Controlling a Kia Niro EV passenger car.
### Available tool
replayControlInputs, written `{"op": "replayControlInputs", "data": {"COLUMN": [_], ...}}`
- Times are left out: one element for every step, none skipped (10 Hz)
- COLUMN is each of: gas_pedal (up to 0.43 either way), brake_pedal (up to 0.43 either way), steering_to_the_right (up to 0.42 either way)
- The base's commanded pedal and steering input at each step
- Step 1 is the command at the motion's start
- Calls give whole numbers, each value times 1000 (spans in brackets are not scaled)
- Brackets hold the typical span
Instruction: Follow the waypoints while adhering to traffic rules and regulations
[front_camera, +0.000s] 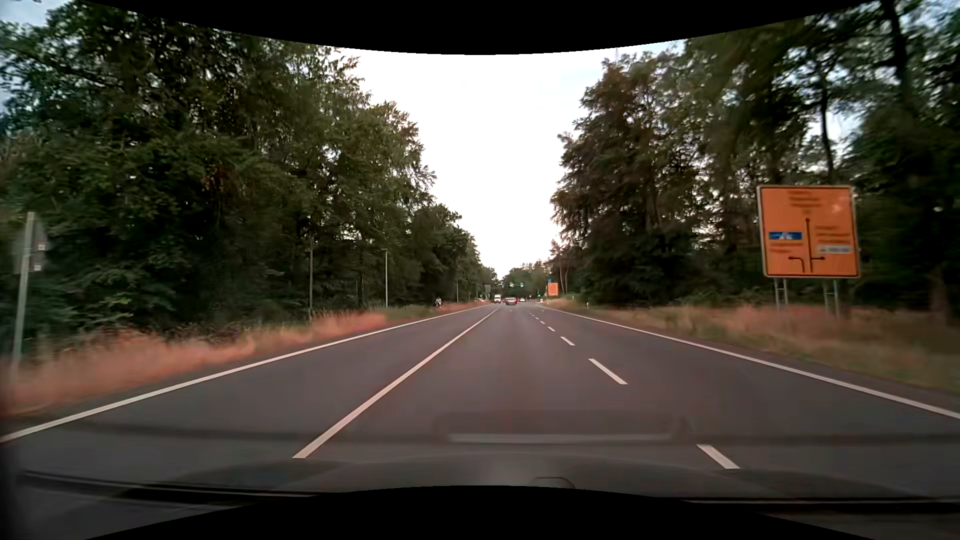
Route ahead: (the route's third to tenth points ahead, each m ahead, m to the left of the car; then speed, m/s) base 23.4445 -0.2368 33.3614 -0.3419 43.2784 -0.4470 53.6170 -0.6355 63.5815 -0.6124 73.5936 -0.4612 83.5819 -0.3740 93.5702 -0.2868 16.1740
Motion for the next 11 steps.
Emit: {"op": "replayControlInputs", "data": {"gas_pedal": [0, 0, 0, 0, 0, 0, 0, 0, 0, 0, 0], "brake_pedal": [0, 0, 0, 0, 0, 6, 12, 24, 37, 49, 55], "steering_to_the_right": [-5, -5, -4, -4, -4, -4, -4, -3, -3, -3, -4]}}
